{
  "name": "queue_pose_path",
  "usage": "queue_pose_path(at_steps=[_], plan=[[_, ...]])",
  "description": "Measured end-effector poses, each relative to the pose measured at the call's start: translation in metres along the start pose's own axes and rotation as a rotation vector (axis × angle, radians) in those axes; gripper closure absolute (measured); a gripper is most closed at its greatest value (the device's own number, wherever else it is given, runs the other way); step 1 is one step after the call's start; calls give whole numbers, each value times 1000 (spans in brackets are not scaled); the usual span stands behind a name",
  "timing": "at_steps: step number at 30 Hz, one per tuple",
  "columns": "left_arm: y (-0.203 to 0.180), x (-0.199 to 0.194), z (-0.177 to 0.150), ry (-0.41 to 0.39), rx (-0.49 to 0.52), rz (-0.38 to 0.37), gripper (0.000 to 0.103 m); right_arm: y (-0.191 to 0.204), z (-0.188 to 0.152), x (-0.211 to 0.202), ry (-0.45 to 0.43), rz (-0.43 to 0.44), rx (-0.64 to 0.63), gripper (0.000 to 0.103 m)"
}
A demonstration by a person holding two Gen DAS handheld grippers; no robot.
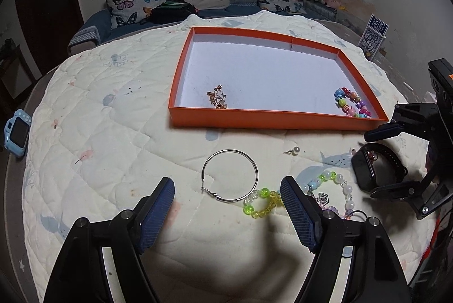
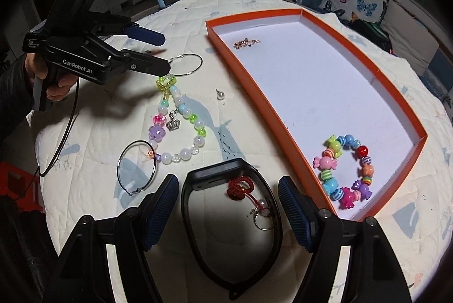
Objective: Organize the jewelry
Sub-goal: 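Grasp the silver hoop bracelet with the left tool while the right tool grasps the black band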
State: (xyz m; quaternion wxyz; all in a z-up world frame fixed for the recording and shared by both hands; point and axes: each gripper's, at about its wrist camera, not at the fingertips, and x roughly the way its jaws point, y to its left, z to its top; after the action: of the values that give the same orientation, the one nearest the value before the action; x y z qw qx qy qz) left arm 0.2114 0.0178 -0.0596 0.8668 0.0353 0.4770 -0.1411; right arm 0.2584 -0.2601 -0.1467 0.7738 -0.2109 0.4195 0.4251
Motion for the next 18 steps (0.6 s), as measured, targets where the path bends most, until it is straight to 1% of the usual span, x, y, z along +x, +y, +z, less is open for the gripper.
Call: queue_pose_path(at_steps=[3,11,14,15,18], plan=[[0,7,3,4,4,-6,21,0,-1,1,10,7,-4,30],[-4,21,10,14,21,-26,23,-2,4,9,26,37,-28,30],[-4,24,9,16,29,-28,23,0,4,10,26,40,-37,37],[-4,25,10,18,32,-29,23,0,3,8,22,44,-35,42],[-3,29,9,25,31,-24,25,2,2,5,17,28,-28,43]])
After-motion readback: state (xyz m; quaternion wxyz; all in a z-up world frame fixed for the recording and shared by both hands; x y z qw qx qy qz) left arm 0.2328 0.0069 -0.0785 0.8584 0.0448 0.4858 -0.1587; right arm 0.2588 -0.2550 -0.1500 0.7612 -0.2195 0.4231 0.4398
